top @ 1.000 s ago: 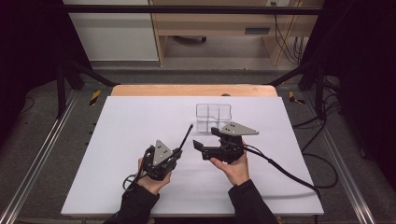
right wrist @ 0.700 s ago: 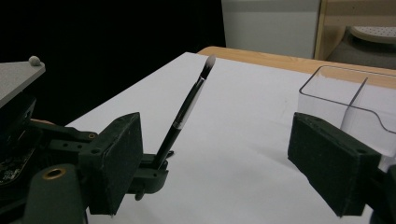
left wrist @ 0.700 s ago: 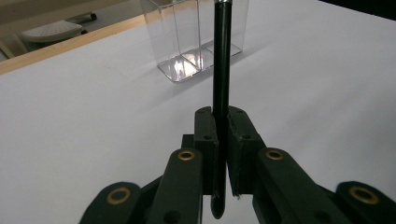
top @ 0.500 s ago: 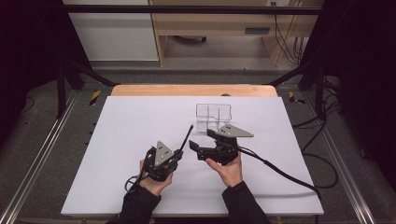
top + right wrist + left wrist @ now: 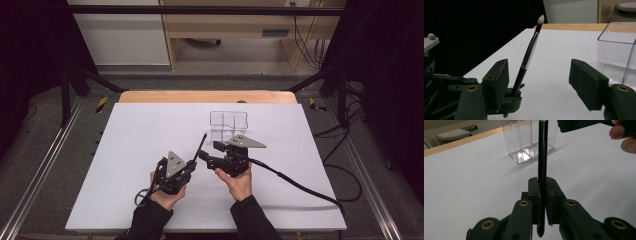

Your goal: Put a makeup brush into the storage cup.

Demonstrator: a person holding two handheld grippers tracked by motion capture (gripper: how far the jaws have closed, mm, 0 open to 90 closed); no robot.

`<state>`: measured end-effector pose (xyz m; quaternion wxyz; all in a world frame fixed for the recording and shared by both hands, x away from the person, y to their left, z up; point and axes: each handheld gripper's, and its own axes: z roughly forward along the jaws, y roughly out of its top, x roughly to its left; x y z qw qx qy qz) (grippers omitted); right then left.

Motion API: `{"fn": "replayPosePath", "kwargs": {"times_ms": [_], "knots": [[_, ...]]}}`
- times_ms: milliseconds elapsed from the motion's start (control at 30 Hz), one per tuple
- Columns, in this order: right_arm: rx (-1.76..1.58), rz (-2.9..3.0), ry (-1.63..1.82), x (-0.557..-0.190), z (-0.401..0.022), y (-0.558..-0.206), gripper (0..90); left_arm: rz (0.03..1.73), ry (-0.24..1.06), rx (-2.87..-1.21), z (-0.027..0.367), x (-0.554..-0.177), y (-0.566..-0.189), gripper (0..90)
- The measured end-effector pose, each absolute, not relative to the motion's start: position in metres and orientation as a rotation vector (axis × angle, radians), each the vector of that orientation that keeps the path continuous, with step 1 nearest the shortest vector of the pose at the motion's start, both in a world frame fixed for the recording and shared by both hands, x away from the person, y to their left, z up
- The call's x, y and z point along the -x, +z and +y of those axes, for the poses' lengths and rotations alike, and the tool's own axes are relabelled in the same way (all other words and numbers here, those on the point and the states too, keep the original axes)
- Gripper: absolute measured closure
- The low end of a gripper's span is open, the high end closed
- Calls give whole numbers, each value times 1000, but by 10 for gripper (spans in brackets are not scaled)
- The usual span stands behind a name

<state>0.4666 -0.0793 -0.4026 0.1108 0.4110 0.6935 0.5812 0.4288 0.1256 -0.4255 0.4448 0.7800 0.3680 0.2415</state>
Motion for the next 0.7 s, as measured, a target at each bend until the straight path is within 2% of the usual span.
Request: {"fn": "replayPosePath", "kwargs": {"times_ms": [700], "knots": [[-1271, 2034, 1803, -469, -75, -407, 622, 934, 574, -1912, 116, -427, -427, 831]]}}
